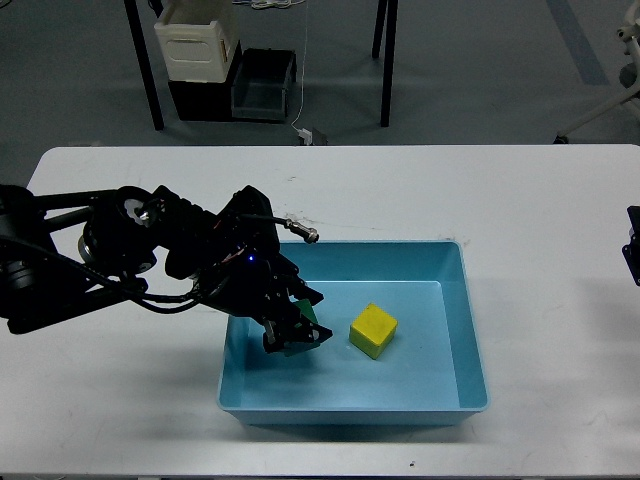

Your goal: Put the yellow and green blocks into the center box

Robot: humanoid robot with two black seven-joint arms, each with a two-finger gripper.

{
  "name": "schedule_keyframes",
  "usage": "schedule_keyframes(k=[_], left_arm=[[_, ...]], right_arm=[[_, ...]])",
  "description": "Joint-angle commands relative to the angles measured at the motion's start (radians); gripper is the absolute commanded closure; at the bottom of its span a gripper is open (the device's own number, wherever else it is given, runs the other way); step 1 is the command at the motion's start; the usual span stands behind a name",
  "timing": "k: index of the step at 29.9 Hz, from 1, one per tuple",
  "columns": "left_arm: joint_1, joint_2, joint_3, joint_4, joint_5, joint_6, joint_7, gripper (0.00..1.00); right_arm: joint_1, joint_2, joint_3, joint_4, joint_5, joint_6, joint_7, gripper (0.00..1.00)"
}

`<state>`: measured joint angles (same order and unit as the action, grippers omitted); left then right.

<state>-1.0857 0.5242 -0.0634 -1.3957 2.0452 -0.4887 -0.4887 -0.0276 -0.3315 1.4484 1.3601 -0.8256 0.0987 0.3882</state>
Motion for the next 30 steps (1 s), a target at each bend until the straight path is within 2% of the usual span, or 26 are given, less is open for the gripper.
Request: schedule_keyframes(k=[1,3,13,17,19,23,26,30], left_arm=[[0.000,-0.052,0.001,0.056,0.026,0.000,0.000,0.47],[0.003,-0.059,0.001,0.066,0.024,0.000,0.000,0.35],[0.000,-0.061,-0.019,0.081,-0.009,0.000,0.000,0.15],[0.018,-0.046,-0.145,0.061,-0.220,0.000,0.000,0.10],[0.099,-0.036,-0.237,0.029,-0.445,0.001,0.000,0.10],[0.285,-0.023,-0.429,0.014,-0.779,0.102,0.000,0.05],[0.409,-0.023,-0.547,0.018,-0.963,0.177,0.000,0.01],[0.581,-0.012,-0.674,0.012,-1.253,0.217,0.000,0.00]], right_arm=[[-0.003,0.000,-0.003,0.001,-0.001,0.001,0.000,0.00],[-0.012,0.000,-0.002,0.001,0.000,0.001,0.001,0.00],[-0.014,0.000,-0.003,0.001,-0.001,0.003,0.001,0.00],[-0.014,-0.001,-0.002,0.008,0.000,0.004,0.000,0.00],[-0.015,-0.001,-0.002,0.011,0.000,0.007,0.000,0.00],[-0.015,0.011,0.000,0.014,0.063,0.013,-0.003,0.00],[-0.009,0.052,0.001,0.017,0.260,0.038,-0.014,0.00],[-0.005,0.057,-0.003,0.007,0.547,0.121,-0.017,0.00]])
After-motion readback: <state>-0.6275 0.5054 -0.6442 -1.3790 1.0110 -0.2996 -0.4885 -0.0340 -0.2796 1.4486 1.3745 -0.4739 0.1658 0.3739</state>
